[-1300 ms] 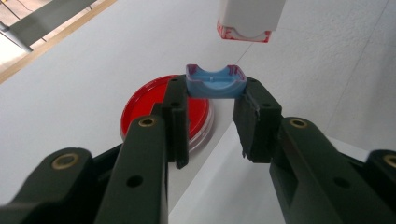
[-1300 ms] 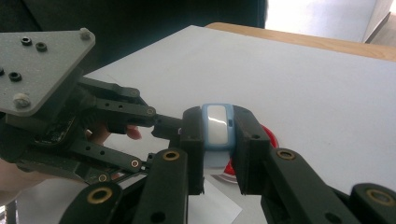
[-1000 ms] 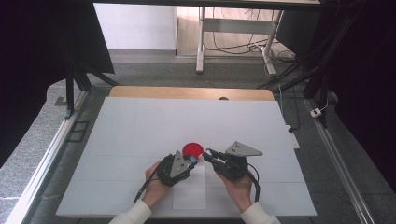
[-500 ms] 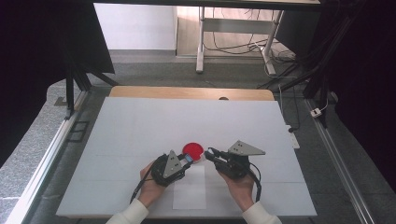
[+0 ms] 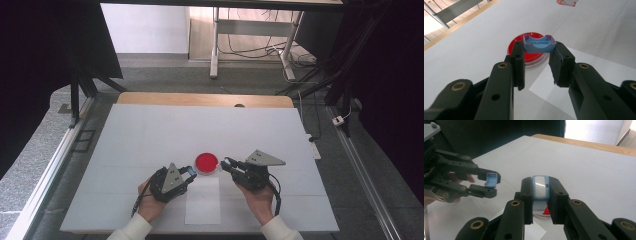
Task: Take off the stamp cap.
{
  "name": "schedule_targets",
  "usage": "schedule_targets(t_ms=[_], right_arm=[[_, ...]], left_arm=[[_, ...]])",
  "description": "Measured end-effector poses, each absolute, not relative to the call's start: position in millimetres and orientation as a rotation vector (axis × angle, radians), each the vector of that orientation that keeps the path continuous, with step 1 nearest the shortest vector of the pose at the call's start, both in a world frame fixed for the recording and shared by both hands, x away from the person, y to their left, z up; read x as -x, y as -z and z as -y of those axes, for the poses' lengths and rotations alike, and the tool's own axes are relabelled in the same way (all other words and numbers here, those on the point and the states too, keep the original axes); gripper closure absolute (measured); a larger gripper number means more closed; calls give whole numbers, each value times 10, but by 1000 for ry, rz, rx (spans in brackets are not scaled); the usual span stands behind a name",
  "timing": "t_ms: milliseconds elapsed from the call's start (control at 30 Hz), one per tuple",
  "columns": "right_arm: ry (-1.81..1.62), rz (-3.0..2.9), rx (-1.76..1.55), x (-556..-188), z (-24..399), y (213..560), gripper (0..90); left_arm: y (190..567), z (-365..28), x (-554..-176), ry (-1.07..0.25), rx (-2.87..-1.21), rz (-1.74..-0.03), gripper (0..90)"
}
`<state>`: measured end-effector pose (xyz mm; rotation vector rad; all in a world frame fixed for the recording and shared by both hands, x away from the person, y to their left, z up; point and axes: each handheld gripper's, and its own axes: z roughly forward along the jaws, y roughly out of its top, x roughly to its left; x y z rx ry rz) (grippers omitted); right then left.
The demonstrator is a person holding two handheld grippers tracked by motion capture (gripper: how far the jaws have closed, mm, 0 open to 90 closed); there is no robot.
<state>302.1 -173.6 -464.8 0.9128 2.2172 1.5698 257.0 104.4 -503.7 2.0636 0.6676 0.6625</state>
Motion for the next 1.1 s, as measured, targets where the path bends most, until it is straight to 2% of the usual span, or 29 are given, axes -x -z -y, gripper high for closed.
schedule_targets(t_ms=[633,1100], right_arm=[[-1569,-2205,-903,-3052,1810,4624,750],[-1572,-2205,-858,-3061,1817,4614,750]], left_arm=[[5030,-1679,-2229,-642,-2018,-791,662],[5072,-1986,-2139,-625,-2001,-861,661]])
